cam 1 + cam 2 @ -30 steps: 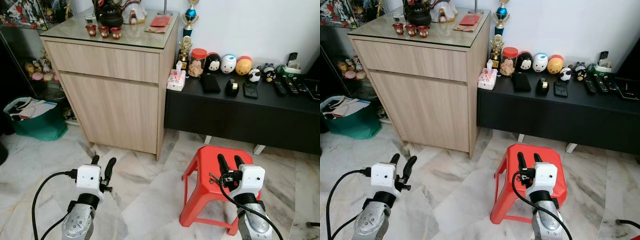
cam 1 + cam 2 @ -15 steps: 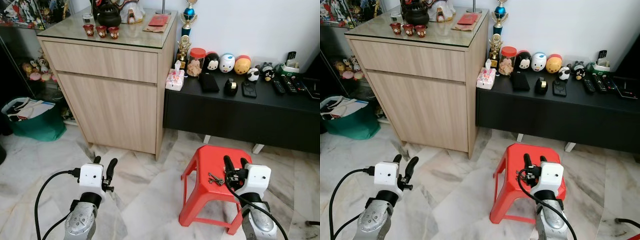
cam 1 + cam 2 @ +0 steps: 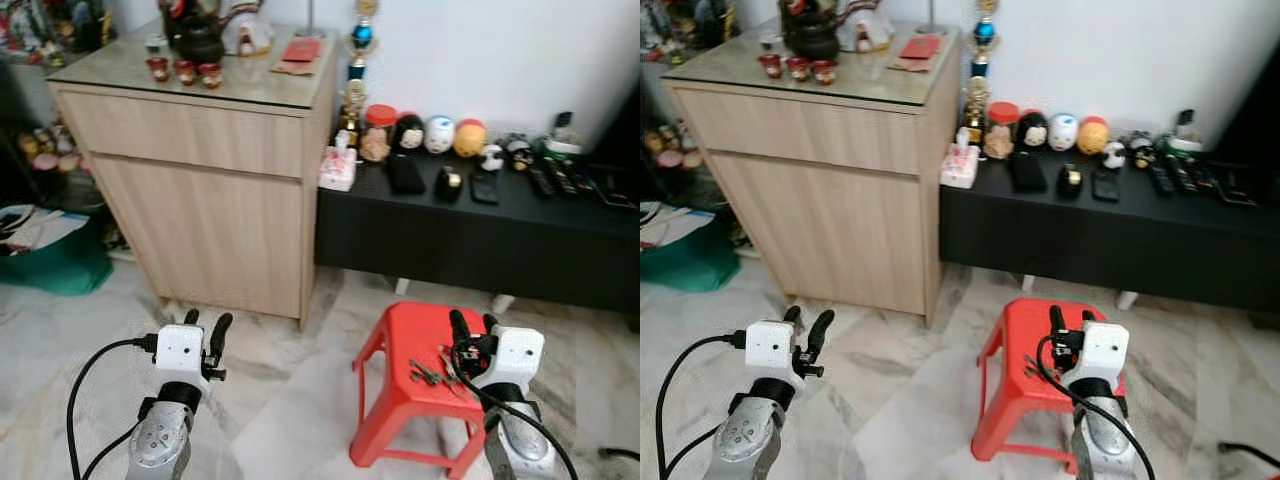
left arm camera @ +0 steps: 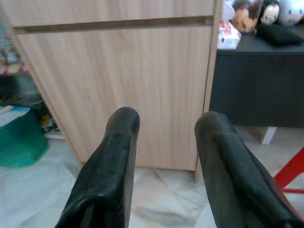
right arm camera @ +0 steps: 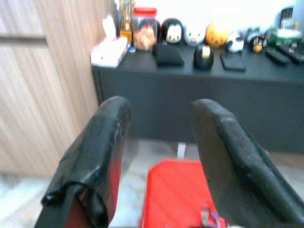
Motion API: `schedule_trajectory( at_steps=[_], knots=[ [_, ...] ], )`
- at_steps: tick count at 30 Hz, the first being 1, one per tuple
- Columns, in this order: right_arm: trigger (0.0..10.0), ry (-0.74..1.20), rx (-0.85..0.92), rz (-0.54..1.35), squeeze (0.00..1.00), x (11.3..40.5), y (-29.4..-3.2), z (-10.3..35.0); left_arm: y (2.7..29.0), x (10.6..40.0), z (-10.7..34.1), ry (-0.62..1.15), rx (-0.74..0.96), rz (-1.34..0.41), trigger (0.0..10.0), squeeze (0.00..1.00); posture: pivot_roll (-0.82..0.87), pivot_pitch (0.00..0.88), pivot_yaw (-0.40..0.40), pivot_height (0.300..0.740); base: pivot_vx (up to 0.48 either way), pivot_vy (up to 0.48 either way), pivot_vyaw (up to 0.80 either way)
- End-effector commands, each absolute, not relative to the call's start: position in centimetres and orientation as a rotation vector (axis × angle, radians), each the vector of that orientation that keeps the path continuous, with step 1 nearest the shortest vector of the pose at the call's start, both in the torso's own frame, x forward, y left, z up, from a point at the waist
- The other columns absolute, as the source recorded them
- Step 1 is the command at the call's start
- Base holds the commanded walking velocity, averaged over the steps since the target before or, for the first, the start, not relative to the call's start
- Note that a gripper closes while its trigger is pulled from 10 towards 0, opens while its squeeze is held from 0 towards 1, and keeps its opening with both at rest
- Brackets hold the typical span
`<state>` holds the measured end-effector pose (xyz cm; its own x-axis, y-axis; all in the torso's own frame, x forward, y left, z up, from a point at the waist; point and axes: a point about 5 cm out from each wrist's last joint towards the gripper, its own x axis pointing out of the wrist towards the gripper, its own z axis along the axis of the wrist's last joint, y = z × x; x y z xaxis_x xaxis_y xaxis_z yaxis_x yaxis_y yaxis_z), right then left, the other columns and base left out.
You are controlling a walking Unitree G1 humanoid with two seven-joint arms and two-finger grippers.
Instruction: Hang keys on a hook
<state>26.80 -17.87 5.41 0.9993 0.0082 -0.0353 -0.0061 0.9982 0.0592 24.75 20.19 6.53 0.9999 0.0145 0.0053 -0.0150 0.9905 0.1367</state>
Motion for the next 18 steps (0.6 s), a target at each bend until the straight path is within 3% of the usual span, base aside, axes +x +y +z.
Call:
schedule_trajectory(
  at_steps=[1,9,18],
  knots=[
    [10.0,0.060,0.053,-0.034,0.00,26.31,-19.18,5.03,18.96,25.21,7.14,-0.031,0.124,-0.019,10.0,0.00,0.00,0.000,-0.073,0.740,0.337,0.000,0.00],
    [10.0,0.074,0.054,-0.031,0.00,26.49,-19.01,4.89,18.96,25.29,7.21,-0.034,0.124,-0.013,10.0,0.00,0.01,0.000,-0.075,0.740,0.332,0.000,0.00],
    [10.0,0.077,0.058,-0.040,0.00,26.56,-19.09,4.91,18.81,25.26,7.23,-0.030,0.117,-0.023,10.0,0.00,0.01,0.000,-0.074,0.740,0.000,0.000,0.00]
  ],
)
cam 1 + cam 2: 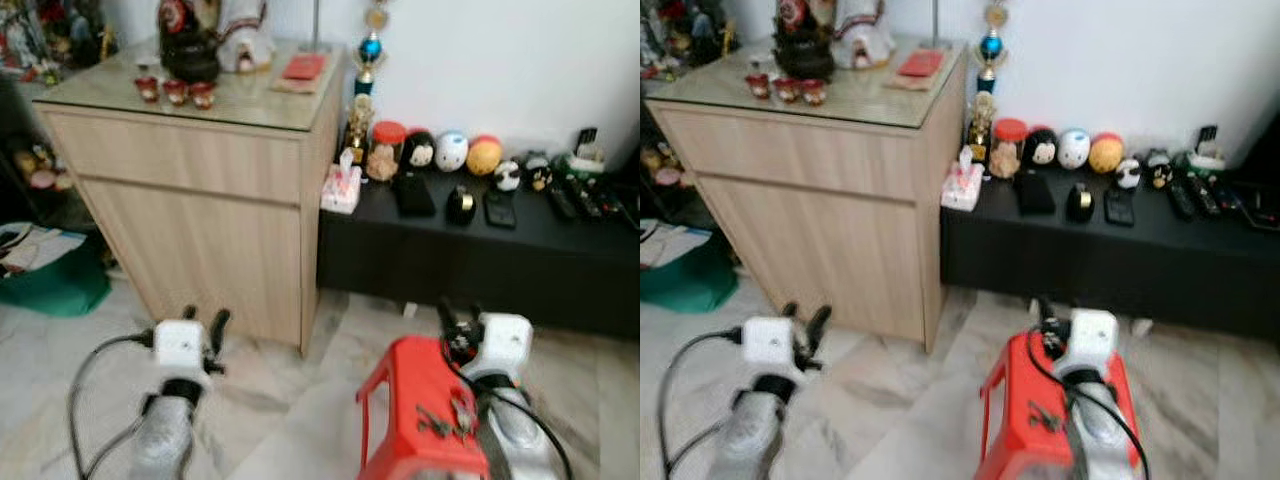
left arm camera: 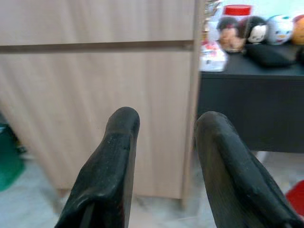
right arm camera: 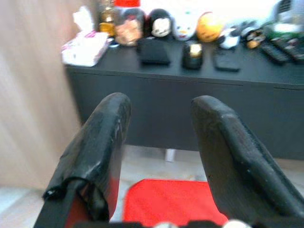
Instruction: Hang keys on a hook
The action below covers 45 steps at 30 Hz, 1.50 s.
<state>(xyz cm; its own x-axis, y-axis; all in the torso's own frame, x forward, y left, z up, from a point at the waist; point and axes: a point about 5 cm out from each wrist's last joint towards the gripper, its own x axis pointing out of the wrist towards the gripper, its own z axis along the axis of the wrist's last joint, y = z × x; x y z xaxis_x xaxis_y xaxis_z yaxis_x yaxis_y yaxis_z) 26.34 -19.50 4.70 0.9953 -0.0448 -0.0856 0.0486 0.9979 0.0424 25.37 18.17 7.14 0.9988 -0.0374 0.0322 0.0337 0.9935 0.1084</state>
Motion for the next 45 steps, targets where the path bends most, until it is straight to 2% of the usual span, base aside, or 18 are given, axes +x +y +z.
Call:
schedule_trajectory(
  at_steps=[1,4,14,34,40,45],
  knots=[
    [10.0,0.077,0.059,-0.041,0.00,26.6,-19.1,4.9,18.8,25.3,7.2,-0.029,0.120,-0.025,10.0,0.00,0.01,0.000,-0.073,0.740,0.000,0.000,0.00],
    [10.0,0.078,0.062,-0.041,0.00,26.6,-19.0,4.9,18.7,25.2,7.3,-0.034,0.145,-0.036,10.0,0.00,0.01,0.000,-0.072,0.740,0.000,0.000,0.00],
    [10.0,0.085,0.058,-0.040,0.00,26.6,-19.1,4.9,18.7,25.2,7.4,-0.038,0.137,-0.027,10.0,0.00,0.01,0.000,-0.074,0.740,0.000,-0.465,0.00],
    [10.0,0.083,0.042,-0.010,0.00,26.5,-18.9,5.2,18.8,25.1,7.2,-0.027,0.129,-0.018,10.0,0.00,0.00,0.000,-0.076,0.740,0.000,0.000,0.00],
    [10.0,0.102,-0.046,0.076,0.00,26.6,-17.9,5.2,18.7,25.2,7.2,-0.026,0.129,-0.019,10.0,0.00,-0.01,0.000,-0.075,0.740,0.000,0.000,0.00],
    [10.0,0.096,-0.059,0.110,0.00,26.6,-17.4,5.4,18.7,25.3,7.2,-0.027,0.127,-0.020,10.0,0.00,-0.01,0.000,-0.076,0.716,0.000,0.000,0.00]
  ],
)
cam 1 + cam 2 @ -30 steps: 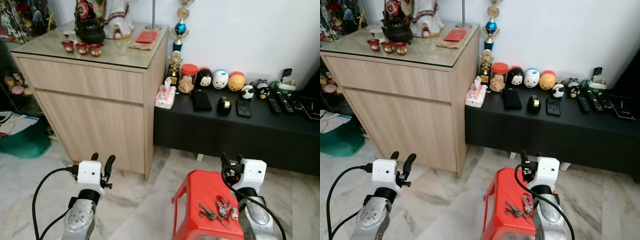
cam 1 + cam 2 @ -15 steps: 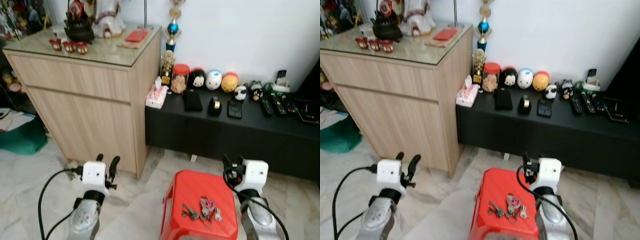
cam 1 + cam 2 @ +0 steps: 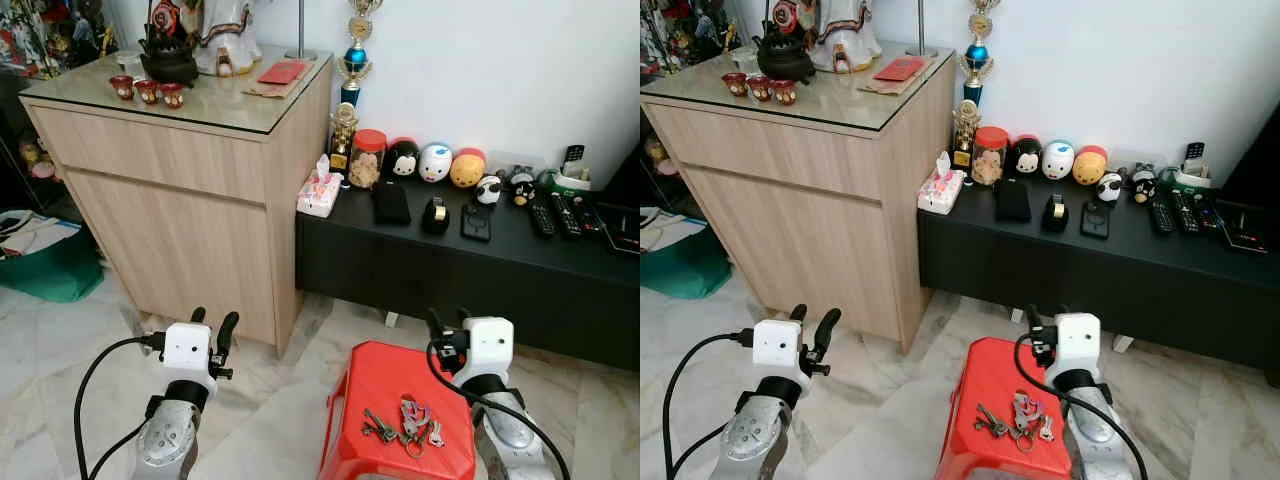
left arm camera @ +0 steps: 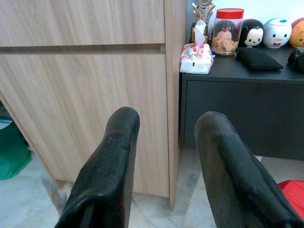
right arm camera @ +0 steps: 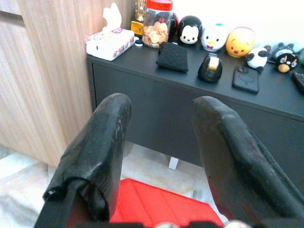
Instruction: Hang keys on a hook
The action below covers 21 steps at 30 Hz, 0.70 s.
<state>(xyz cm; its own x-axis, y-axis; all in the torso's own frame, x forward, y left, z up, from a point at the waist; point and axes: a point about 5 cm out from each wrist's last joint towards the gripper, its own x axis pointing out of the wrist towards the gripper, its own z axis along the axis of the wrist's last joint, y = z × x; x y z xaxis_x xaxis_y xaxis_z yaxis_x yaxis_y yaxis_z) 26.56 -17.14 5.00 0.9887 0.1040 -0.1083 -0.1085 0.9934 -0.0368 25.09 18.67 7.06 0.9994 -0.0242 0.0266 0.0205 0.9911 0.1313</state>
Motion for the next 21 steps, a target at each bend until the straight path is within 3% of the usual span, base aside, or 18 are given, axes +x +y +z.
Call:
schedule_trajectory(
  at_steps=[1,12,21],
  knots=[
    [10.0,0.094,-0.063,0.113,0.00,26.6,-17.4,5.5,18.7,25.3,7.2,-0.027,0.128,-0.019,10.0,0.00,-0.01,0.000,-0.075,0.711,0.000,0.000,0.00],
    [10.0,0.079,-0.088,0.168,0.00,26.5,-16.8,5.8,18.6,25.1,7.1,-0.023,0.136,-0.022,10.0,0.00,-0.01,0.000,-0.079,0.656,0.000,0.000,0.00],
    [10.0,0.080,-0.107,0.193,0.00,26.6,-16.3,6.0,18.2,25.4,7.3,-0.030,0.143,-0.039,10.0,0.00,-0.01,0.000,-0.076,0.656,0.000,0.000,0.00]
  ],
)
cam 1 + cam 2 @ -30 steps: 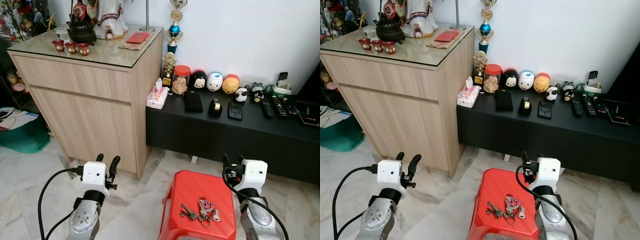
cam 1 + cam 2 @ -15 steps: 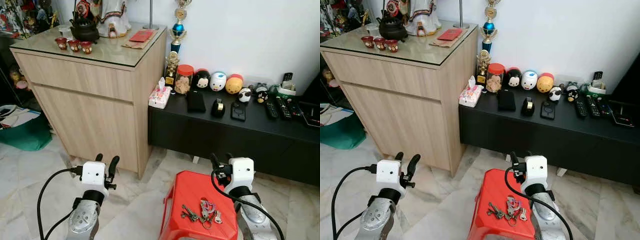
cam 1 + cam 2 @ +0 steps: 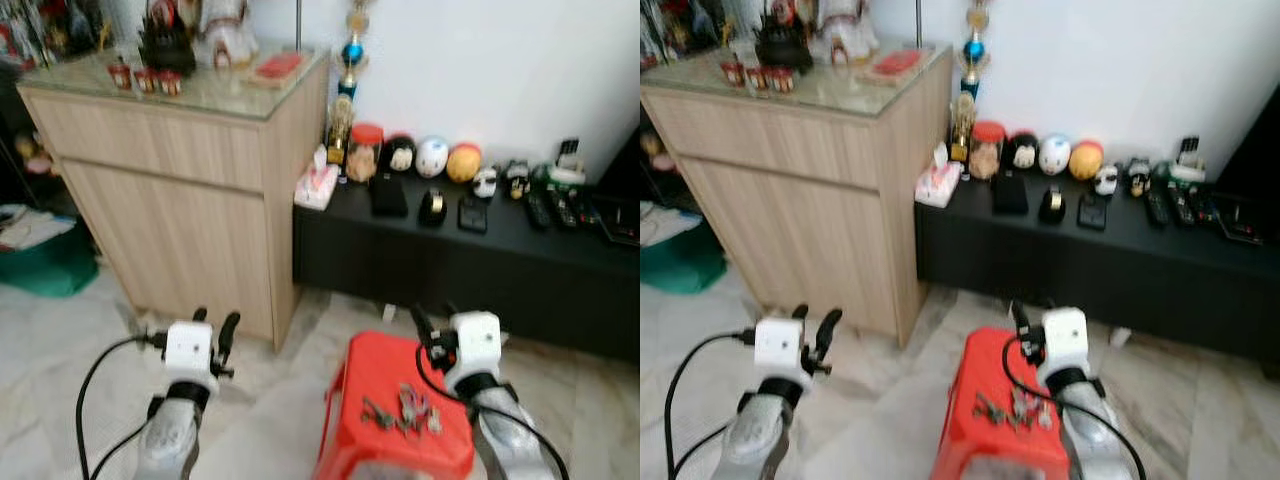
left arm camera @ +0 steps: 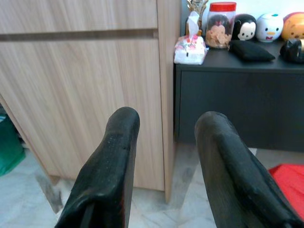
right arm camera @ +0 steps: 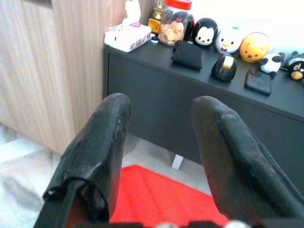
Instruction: Hang keys on a hook
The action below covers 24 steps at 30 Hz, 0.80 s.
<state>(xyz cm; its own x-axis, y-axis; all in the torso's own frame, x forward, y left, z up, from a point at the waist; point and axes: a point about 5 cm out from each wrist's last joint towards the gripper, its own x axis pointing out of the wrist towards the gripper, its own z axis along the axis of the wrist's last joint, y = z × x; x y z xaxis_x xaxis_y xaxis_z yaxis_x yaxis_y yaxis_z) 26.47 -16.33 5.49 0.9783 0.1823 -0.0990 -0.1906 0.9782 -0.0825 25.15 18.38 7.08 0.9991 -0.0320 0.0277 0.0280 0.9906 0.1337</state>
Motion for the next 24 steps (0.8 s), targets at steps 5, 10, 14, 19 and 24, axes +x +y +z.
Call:
schedule_trajectory(
  at_steps=[5,10,14,19,24],
  knots=[
    [10.0,0.078,-0.106,0.190,0.00,26.57,-16.31,6.05,18.26,25.44,7.44,-0.033,0.147,-0.043,10.0,0.00,-0.01,0.000,-0.071,0.656,0.000,0.000,0.00],
    [10.0,0.096,-0.104,0.182,0.00,26.36,-16.44,5.85,18.53,25.40,7.41,-0.023,0.151,-0.038,10.0,0.00,-0.02,0.000,-0.063,0.656,0.000,0.000,0.00],
    [10.0,0.108,-0.101,0.183,0.00,26.45,-16.45,5.82,18.53,25.50,7.50,-0.022,0.151,-0.038,10.0,0.00,-0.01,0.000,-0.066,0.638,0.000,0.000,0.00],
    [10.0,0.097,-0.104,0.192,0.00,26.51,-16.40,6.08,18.56,25.57,7.64,-0.024,0.151,-0.036,10.0,0.00,-0.01,0.000,-0.071,0.608,0.000,0.000,0.00],
    [10.0,0.101,-0.104,0.202,0.00,26.33,-16.33,6.12,18.53,25.49,7.59,-0.013,0.148,-0.038,10.0,0.00,-0.01,0.000,-0.072,0.608,0.000,0.000,0.00]
  ],
)
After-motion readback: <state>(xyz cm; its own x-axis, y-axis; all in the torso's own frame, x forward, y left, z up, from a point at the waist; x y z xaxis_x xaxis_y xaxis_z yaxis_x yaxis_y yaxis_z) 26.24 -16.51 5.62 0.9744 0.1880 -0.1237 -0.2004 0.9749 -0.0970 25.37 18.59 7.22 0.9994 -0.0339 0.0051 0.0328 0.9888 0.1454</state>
